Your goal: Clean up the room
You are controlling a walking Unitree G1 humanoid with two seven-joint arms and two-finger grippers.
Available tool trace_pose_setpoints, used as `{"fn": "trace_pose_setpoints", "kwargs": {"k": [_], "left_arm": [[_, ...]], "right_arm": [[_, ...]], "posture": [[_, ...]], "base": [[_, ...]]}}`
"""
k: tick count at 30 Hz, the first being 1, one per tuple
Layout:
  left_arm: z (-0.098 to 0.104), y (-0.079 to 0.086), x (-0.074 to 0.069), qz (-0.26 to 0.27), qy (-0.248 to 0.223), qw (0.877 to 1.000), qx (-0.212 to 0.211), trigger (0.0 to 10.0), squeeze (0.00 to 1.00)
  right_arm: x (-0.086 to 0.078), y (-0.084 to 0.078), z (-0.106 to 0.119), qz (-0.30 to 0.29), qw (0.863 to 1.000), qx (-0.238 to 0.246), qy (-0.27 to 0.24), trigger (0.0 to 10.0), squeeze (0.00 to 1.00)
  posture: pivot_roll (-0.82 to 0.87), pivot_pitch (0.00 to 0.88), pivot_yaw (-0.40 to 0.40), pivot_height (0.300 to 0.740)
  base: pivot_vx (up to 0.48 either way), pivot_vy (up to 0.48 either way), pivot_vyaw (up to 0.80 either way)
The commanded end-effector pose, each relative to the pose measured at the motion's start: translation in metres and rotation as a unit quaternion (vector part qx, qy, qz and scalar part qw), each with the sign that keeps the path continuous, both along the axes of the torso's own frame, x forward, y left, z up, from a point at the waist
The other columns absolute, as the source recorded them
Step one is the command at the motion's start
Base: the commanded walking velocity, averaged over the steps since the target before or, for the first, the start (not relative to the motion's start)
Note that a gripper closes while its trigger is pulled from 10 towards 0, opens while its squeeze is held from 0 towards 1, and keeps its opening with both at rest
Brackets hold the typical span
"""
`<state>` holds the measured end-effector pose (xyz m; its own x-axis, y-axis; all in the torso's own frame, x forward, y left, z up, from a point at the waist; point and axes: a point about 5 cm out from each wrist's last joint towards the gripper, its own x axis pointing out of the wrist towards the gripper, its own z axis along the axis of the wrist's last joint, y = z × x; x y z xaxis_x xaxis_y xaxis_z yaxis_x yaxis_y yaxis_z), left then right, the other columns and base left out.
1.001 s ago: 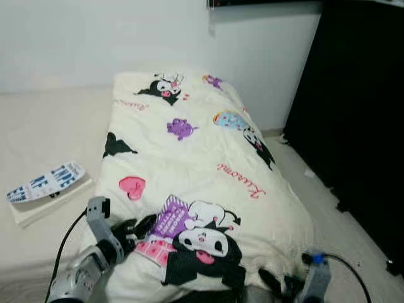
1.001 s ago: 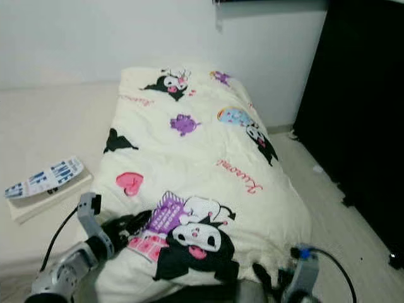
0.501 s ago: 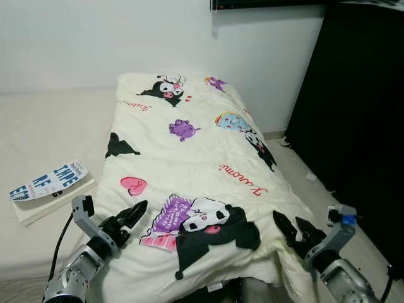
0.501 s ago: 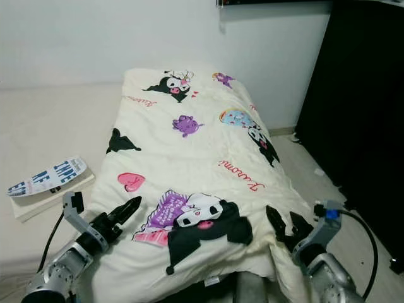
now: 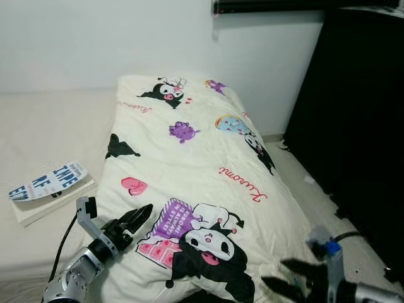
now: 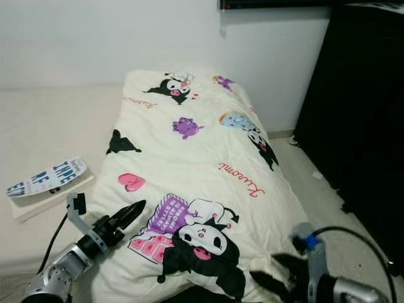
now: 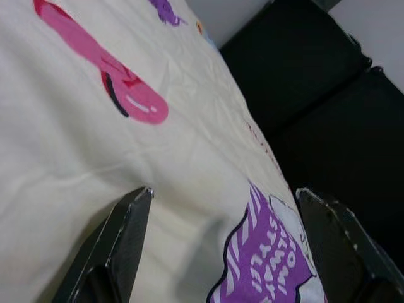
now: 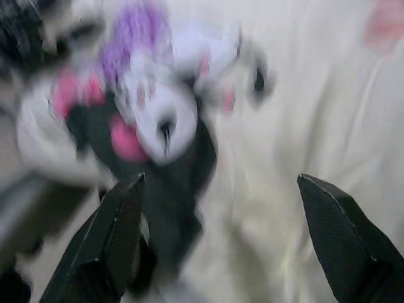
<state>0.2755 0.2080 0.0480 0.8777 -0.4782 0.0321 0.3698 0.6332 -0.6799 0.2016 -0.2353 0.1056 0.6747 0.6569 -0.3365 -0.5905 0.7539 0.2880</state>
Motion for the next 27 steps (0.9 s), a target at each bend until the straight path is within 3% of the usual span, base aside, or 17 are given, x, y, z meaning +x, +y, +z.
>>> {"fn": "trace_pose_setpoints", "kwargs": {"k": [1, 2, 7, 12, 14, 16, 20, 27], "left_arm": [[0.008, 0.005, 0.003, 0.009, -0.014, 1.0, -0.005, 10.0, 0.0], [0.023, 0.002, 0.012, 0.009, -0.045, 0.999, -0.022, 10.0, 0.0], [0.039, 0.002, 0.02, 0.013, -0.076, 0.997, -0.029, 10.0, 0.0], [0.047, 0.005, 0.024, 0.027, -0.086, 0.995, -0.034, 10.0, 0.0], [0.044, 0.007, 0.03, 0.056, -0.072, 0.996, -0.011, 10.0, 0.0], [0.043, 0.007, 0.033, 0.069, -0.063, 0.996, -0.005, 10.0, 0.0], [0.029, 0.002, 0.035, 0.091, -0.012, 0.995, 0.045, 10.0, 0.0], [0.022, -0.003, 0.035, 0.097, 0.004, 0.994, 0.059, 10.0, 0.0]], "right_arm": [[0.012, -0.003, 0.018, -0.035, 0.997, 0.037, -0.058, 10.0, 0.0], [0.034, -0.008, 0.029, -0.109, 0.985, 0.08, -0.108, 10.0, 0.0], [0.047, -0.009, 0.028, -0.149, 0.977, 0.099, -0.116, 10.0, 0.0], [0.055, -0.003, 0.015, -0.183, 0.975, 0.087, -0.096, 10.0, 0.0], [0.064, 0.002, 0.008, -0.221, 0.966, 0.094, -0.09, 10.0, 0.0], [0.068, 0.005, 0.006, -0.232, 0.963, 0.104, -0.089, 10.0, 0.0], [0.077, 0.018, -0.003, -0.263, 0.952, 0.138, -0.078, 10.0, 0.0], [0.079, 0.027, -0.007, -0.26, 0.952, 0.142, -0.079, 10.0, 0.0]], "posture": [[-0.05, 0.012, -0.027, 0.517], [-0.03, 0.0, -0.027, 0.517], [-0.02, 0.0, -0.032, 0.517], [-0.02, 0.0, -0.034, 0.517], [-0.02, 0.0, -0.031, 0.517], [-0.02, 0.0, -0.031, 0.517], [-0.01, 0.0, -0.03, 0.522], [-0.01, 0.0, -0.029, 0.557]], "base": [[0.0, 0.0, 0.0], [0.0, 0.0, 0.0], [0.0, 0.0, 0.0], [0.0, 0.0, 0.0], [0.0, 0.0, 0.0], [0.0, 0.0, 0.0], [0.0, 0.0, 0.0], [0.0, 0.0, 0.0]]}}
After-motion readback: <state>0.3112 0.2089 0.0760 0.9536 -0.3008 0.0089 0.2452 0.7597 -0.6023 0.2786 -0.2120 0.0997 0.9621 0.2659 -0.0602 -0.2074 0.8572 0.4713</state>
